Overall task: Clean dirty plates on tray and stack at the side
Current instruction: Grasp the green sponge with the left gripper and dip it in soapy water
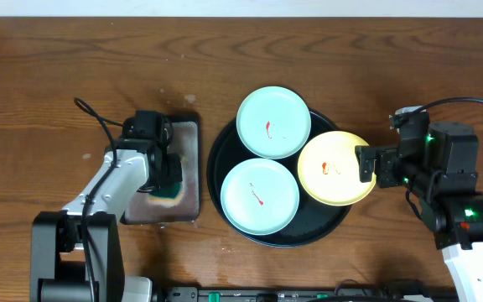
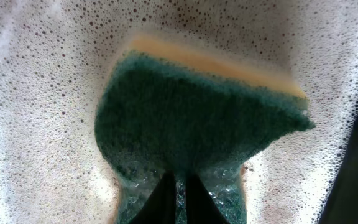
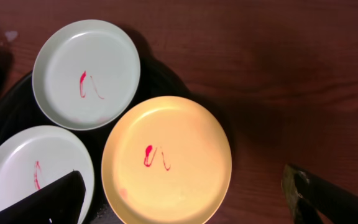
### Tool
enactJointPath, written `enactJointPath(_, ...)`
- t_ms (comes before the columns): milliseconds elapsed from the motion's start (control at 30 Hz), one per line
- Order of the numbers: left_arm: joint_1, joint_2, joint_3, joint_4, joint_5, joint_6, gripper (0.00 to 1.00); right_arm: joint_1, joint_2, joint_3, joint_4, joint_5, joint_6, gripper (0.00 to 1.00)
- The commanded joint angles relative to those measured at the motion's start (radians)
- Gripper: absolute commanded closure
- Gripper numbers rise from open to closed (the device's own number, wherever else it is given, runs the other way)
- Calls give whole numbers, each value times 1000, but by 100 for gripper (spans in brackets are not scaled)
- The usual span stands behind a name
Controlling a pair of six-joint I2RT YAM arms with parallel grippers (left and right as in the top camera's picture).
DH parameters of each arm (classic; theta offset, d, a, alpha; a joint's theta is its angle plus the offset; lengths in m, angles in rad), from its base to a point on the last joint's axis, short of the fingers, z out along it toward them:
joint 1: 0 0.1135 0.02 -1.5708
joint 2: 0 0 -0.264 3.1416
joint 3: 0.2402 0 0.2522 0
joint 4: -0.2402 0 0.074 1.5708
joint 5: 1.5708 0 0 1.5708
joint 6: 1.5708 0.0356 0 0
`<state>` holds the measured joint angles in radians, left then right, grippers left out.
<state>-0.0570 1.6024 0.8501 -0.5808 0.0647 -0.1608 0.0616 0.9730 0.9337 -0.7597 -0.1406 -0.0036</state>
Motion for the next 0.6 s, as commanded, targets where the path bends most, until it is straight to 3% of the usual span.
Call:
enactJointPath(0,0,15,-34,-11,-5,-21,70,-9,-5,12,0,6,0,1)
enactJointPath(33,0,15,-34,-11,-5,-22,60,-9,-5,12,0,6,0,1)
enactJointPath(567,0,-45,16,-64,-5,-32,53,-9,-5,12,1,6,0,1)
